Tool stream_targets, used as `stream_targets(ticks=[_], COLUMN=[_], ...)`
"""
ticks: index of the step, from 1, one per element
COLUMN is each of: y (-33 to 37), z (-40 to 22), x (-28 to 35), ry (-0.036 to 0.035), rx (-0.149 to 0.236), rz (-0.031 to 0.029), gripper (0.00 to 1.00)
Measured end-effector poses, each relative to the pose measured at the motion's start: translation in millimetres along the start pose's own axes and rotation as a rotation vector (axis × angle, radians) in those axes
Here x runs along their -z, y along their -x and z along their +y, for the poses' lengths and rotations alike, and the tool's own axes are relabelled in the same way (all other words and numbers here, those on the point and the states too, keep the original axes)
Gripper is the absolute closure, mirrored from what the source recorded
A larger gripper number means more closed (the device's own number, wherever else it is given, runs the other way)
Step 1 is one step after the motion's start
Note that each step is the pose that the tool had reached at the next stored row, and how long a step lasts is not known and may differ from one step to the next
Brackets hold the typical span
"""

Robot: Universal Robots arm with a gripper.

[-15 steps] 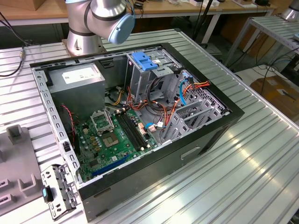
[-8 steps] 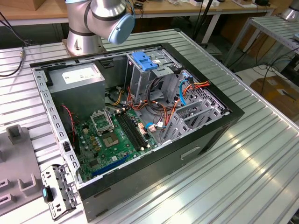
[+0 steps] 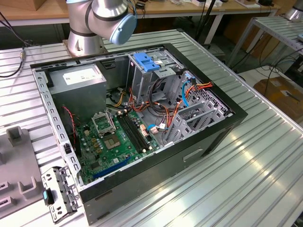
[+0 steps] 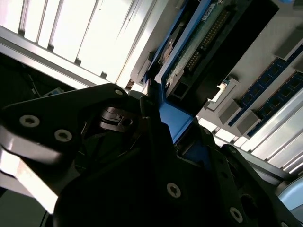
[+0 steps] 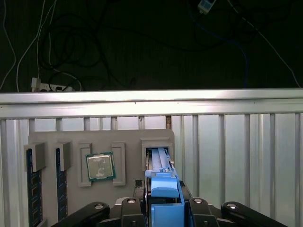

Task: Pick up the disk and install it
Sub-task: 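Pick up the disk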

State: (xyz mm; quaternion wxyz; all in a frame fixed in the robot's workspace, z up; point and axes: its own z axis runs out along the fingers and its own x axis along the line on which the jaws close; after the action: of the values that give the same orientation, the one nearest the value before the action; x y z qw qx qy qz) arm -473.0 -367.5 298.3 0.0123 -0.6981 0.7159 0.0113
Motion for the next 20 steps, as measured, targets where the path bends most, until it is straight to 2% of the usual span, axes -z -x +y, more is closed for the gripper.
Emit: stream_targets(ticks=[8,20], y=[0.3,1.0], z=[-0.2,-0.4], x=[8.4,29.7], ry=[-0.0002,-0.0003], rx=[0.000,0.000], rz=[-0.0001,-0.0001], gripper=[0.63,0.63])
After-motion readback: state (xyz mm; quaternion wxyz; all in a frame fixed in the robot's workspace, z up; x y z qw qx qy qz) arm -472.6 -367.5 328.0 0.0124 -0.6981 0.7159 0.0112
